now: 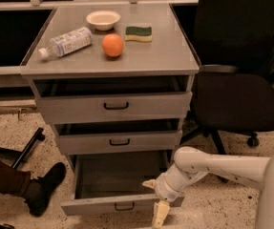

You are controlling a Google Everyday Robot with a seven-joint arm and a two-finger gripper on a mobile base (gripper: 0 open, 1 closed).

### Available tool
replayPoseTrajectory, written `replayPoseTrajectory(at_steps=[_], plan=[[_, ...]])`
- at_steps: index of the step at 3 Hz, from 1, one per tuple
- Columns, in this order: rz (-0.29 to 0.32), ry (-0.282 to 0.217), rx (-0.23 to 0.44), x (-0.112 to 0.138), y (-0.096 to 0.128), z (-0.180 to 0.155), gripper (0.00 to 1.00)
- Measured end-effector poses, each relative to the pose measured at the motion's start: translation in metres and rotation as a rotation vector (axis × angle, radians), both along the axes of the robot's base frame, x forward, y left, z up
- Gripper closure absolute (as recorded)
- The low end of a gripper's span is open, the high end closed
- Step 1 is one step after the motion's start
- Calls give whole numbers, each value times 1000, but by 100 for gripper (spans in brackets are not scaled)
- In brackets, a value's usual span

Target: Close bottom drawer

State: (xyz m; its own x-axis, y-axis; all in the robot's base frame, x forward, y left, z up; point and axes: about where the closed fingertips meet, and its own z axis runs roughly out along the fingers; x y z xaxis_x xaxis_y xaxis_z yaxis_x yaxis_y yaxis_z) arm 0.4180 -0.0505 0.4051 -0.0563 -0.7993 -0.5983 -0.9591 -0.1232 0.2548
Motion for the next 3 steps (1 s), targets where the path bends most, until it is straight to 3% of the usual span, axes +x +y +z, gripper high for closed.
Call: replayPoseTrajectory(at_steps=[1,2,3], plan=[[-33,65,33,-6,1,-76,0],[-33,65,33,-7,1,-76,0],[-42,103,50,-10,0,-106,0]])
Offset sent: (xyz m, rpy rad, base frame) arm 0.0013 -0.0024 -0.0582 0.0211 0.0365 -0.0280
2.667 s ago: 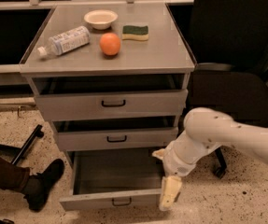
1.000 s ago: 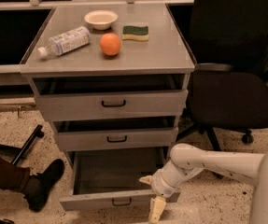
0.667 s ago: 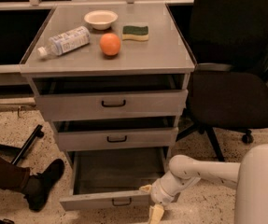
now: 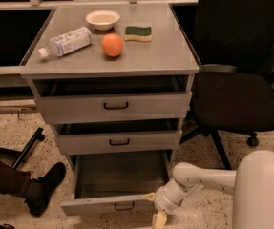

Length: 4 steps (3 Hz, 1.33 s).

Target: Close bottom drawer

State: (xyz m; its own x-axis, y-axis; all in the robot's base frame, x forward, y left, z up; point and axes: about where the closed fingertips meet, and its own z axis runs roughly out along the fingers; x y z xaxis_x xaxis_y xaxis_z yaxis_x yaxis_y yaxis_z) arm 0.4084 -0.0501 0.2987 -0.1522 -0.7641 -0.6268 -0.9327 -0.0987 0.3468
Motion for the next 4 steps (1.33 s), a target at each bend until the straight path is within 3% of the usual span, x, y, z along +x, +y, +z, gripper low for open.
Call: replayPoseTrajectory(at_steps=[1,2,3,4], plan=[[-47,34,48,-5,-15,-47,0],[-99,24,52,3,-44,-77,0],[-116,-9,21,25,-65,-96,0],[-114,-15,12,49,-71,-110,0]])
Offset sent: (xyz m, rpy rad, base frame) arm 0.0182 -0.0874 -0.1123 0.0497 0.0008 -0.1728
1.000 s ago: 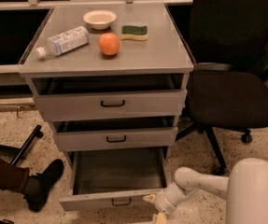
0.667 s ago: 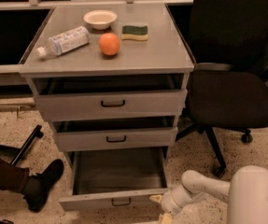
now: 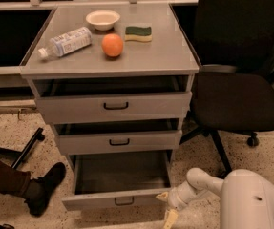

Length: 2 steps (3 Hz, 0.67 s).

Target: Close bottom drawer

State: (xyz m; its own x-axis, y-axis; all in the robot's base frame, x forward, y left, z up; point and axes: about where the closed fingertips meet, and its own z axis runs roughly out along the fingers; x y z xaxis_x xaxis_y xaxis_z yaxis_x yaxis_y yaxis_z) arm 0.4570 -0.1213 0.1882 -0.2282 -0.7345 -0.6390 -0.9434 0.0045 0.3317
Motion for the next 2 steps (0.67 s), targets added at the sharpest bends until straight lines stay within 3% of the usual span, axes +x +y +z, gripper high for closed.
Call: replayPoseTrajectory(at_steps=[1,2], plan=[[5,-20,16,30,2,-4,0],[15,-81,58,53,11,3,0]])
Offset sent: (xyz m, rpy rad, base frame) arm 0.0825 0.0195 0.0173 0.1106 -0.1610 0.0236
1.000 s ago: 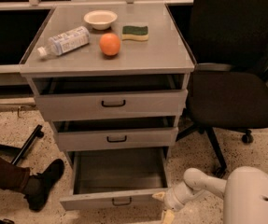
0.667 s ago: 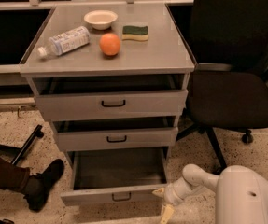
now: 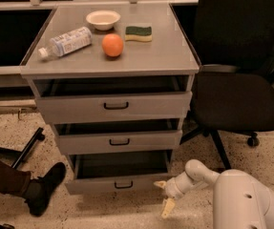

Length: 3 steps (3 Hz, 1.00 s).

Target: Close bottom drawer

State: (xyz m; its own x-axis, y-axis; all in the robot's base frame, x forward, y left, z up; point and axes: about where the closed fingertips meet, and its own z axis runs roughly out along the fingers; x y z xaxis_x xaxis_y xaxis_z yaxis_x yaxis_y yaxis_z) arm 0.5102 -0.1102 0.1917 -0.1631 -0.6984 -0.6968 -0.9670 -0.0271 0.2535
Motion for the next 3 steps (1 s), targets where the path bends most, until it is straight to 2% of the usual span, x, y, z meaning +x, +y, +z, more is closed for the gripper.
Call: replayPoseTrajectory(at_steps=[1,2,3], plan=[[0,0,0,0,0,0,0],[14,-5,38,8,5,-3,0],[60,-31,123,30,19,1,0]])
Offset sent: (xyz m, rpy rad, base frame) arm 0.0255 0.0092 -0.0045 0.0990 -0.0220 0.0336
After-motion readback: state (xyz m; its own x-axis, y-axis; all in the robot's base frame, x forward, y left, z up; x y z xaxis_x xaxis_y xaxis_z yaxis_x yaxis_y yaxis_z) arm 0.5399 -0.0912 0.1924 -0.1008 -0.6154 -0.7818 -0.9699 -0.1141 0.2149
